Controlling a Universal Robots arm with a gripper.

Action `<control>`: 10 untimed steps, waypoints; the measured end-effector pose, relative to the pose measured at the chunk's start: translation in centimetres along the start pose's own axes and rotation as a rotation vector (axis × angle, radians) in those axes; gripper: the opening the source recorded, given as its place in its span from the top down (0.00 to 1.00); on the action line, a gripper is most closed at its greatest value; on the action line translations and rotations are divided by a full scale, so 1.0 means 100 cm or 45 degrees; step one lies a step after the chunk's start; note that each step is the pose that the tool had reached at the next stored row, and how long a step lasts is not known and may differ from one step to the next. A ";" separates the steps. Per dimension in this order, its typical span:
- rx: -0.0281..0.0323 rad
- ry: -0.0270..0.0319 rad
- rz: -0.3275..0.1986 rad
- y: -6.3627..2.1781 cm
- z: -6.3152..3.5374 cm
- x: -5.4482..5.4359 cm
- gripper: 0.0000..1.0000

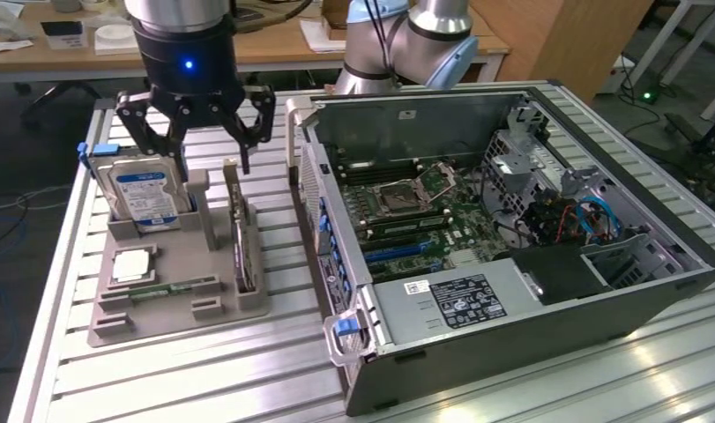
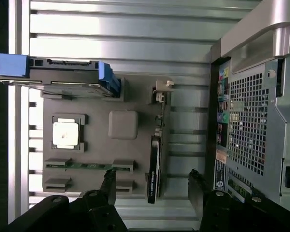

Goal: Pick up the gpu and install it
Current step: 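Pick up the gpu and move the gpu toward the slot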

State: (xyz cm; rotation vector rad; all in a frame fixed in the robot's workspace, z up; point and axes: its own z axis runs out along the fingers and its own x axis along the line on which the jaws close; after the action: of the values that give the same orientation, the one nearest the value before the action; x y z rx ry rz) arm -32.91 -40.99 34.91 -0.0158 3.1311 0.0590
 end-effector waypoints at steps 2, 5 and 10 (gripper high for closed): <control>0.0001 -0.0001 0.000 -0.0002 0.0037 0.000 0.29; 0.0001 -0.0005 0.003 -0.0004 0.0091 0.000 0.29; 0.0001 -0.0013 0.009 -0.0007 0.0183 0.000 0.29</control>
State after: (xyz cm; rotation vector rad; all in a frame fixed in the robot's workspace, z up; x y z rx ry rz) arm -32.91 -41.00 33.07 -0.0043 3.1302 0.0590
